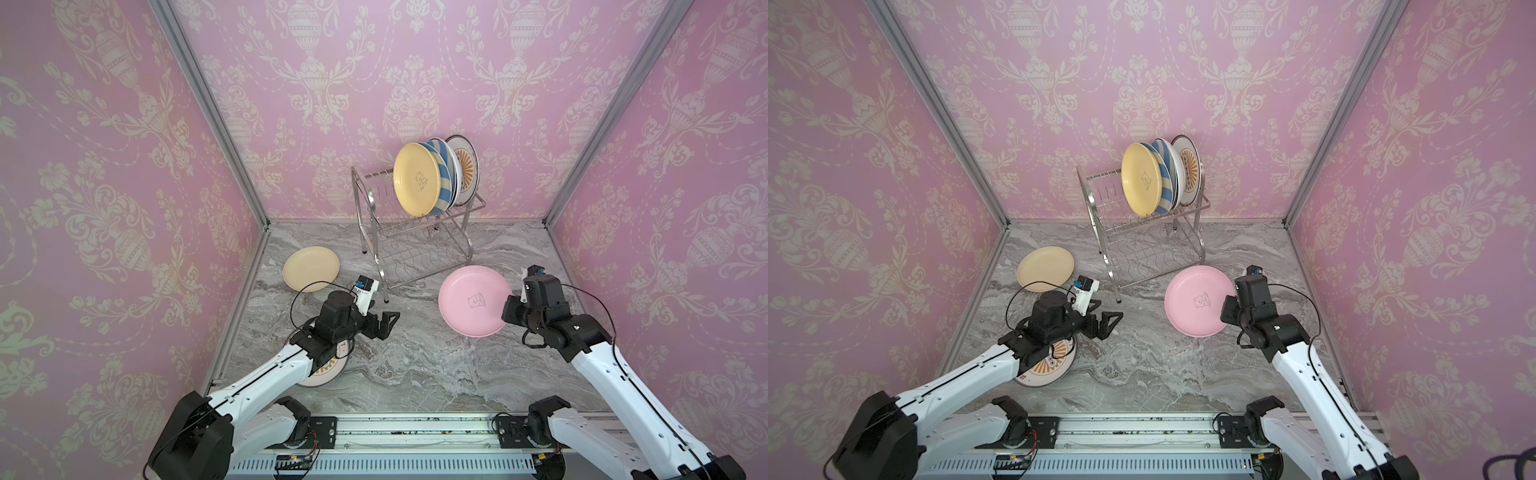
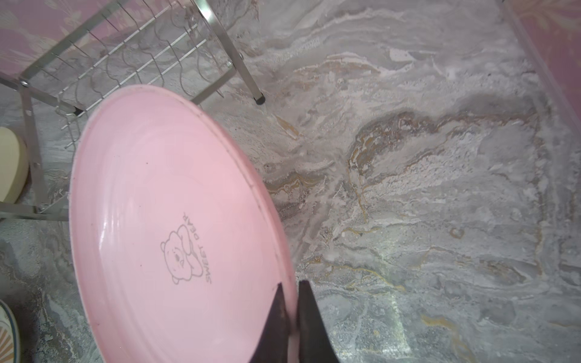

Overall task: Load the plates into the dish rack
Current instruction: 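Close the right gripper on the pink bear plate rim and tilt it up, then lift the pink bear plate with the right gripper and carry it to the rack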

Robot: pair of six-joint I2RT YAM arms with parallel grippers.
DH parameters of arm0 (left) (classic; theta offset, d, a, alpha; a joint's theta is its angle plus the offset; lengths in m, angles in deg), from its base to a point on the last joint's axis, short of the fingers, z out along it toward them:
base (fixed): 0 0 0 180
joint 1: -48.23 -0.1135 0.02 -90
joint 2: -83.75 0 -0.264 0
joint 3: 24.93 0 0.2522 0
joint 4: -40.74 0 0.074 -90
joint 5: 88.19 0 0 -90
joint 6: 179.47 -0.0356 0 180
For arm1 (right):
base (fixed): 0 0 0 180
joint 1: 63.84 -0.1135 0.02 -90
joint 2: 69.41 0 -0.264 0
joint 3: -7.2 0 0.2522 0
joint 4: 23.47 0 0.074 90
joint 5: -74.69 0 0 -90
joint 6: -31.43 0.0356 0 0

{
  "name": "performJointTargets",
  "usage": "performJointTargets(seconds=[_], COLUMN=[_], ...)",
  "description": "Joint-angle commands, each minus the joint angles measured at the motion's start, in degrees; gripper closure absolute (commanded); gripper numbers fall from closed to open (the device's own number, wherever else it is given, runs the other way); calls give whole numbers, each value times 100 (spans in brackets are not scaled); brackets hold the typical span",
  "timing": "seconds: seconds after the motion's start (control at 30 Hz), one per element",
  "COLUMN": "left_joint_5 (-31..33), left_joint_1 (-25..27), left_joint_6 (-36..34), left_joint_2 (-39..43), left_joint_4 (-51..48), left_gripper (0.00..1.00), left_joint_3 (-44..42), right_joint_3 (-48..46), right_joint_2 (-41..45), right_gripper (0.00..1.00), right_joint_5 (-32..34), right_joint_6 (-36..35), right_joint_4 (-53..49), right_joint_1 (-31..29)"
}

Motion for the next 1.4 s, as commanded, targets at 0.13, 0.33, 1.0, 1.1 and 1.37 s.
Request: performJointTargets(seconds=[0.13, 0.33, 1.0, 1.1, 1.37], left_joint_5=[182, -140, -471, -503, -644], left_joint_1=[-496, -874, -1635, -1712, -1782], left_joint_6=[-167, -119, -120, -53, 15], left_joint_2=[243, 142, 148, 138, 161], left_joint_4=[-117, -125, -568, -498, -393], left_gripper=[1, 1, 1, 1, 1], left_joint_3=[627, 947, 1720, 1662, 1455], right_joint_3=[1862, 3242, 6673, 7294, 8574], right_joint_2=[-71, -923, -4612, -5380, -6786], right_gripper=[100, 100, 100, 100, 100], right_joint_5=[963, 1374, 4603, 5053, 5636], right_joint_6=[-897, -1508, -4898, -5878, -7524], right_joint_4=[-150, 542, 3596, 4245, 5280], right_joint_1=[-631, -1342, -2933, -3074, -3168])
